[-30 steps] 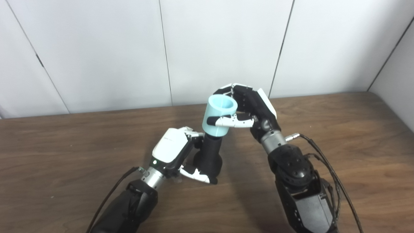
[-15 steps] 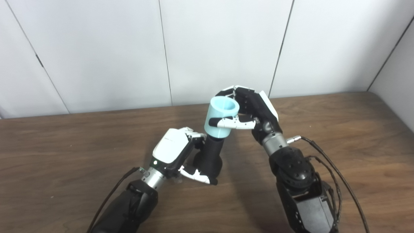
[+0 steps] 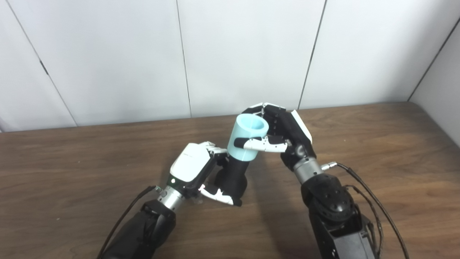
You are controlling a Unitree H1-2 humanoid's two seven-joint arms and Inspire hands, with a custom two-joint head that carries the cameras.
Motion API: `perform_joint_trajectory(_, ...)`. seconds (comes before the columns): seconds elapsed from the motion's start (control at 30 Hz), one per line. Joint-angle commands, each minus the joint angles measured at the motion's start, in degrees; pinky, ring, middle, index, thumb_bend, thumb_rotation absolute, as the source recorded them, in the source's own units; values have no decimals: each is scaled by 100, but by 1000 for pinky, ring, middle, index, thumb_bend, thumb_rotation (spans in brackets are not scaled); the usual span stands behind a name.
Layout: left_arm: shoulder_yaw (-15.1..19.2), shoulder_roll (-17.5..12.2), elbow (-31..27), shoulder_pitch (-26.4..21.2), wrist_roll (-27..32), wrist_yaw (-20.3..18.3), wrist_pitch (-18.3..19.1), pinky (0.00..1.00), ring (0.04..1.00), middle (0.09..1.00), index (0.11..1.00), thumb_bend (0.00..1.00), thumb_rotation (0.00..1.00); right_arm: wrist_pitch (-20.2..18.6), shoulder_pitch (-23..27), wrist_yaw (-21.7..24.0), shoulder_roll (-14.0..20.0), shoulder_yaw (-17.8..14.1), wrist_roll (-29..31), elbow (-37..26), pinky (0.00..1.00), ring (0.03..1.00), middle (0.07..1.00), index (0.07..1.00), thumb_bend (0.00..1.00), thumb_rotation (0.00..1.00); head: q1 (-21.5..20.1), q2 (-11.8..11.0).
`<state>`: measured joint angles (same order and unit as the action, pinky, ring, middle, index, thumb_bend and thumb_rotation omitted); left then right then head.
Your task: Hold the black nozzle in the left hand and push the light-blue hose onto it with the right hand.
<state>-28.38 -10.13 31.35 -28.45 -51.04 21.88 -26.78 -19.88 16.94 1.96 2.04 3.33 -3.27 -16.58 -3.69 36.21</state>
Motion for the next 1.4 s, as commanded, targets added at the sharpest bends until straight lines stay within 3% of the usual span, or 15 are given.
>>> perform_joint_trajectory(0.0,-289,225,986,1532,256,457,-10,686,497,446,498,502,0,61,296,100,-103,31,171,-469,322,426,465,504,518,0,-3,7)
perform_joint_trajectory(0.4,-227,266,957,1554,245,372,5,693,499,448,493,503,0,91,341,44,-152,13,165,-438,317,426,464,502,518,0,5,19)
perform_joint_trajectory(1.1,-176,239,803,1594,241,228,20,687,498,446,497,502,0,92,-243,119,-265,166,261,-590,347,441,476,485,518,0,3,80)
perform_joint_trajectory(1.37,-177,254,847,1576,236,243,14,690,501,445,496,502,0,408,-337,151,-90,379,-121,-566,352,449,466,490,519,0,14,81)
